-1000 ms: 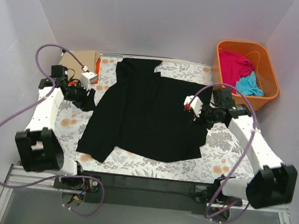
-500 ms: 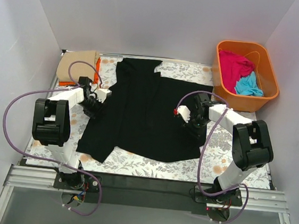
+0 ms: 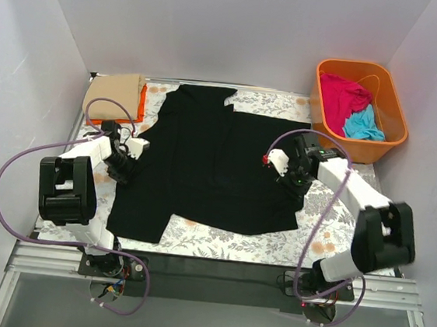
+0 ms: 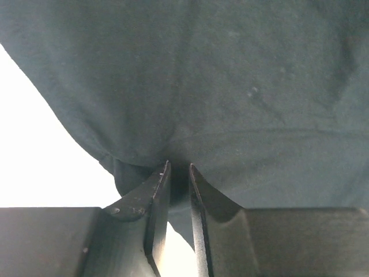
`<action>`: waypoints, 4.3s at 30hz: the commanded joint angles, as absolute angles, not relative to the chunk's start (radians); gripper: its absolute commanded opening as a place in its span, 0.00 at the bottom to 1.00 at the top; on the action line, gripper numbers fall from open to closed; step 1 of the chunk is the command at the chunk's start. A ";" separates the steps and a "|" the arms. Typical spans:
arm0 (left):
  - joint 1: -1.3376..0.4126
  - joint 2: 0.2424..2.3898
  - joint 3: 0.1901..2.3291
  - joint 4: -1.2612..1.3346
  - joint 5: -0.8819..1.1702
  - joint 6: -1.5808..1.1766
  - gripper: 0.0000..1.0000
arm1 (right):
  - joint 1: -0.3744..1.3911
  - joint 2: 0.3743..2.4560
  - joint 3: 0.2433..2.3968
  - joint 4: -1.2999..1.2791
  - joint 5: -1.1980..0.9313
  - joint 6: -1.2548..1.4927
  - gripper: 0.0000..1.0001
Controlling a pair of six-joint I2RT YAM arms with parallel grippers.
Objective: Fold and stack the t-shirts
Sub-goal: Flatten the tshirt out
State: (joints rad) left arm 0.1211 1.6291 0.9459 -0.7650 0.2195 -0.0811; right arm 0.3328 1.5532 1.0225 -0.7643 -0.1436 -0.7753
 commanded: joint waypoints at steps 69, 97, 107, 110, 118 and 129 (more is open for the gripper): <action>0.124 1.504 1.159 -1.120 0.457 -0.069 0.34 | 0.423 1.638 1.296 -0.993 -0.138 -0.663 0.39; 0.089 1.405 0.818 -1.231 0.295 0.064 0.20 | 0.399 1.741 1.039 -0.905 -0.046 -0.790 0.34; 0.057 1.728 1.380 -0.970 0.485 -0.193 0.31 | 0.388 1.799 1.305 -0.911 -0.029 -0.704 0.37; 0.020 1.824 1.413 -0.887 0.404 -0.232 0.33 | 0.373 1.870 1.359 -0.907 0.029 -0.678 0.38; 0.014 1.872 1.312 -0.865 0.302 -0.216 0.28 | 0.301 2.074 1.523 -0.908 0.049 -0.646 0.36; 0.014 1.652 0.971 -0.959 0.207 -0.109 0.25 | 0.287 2.053 1.549 -0.908 0.008 -0.693 0.37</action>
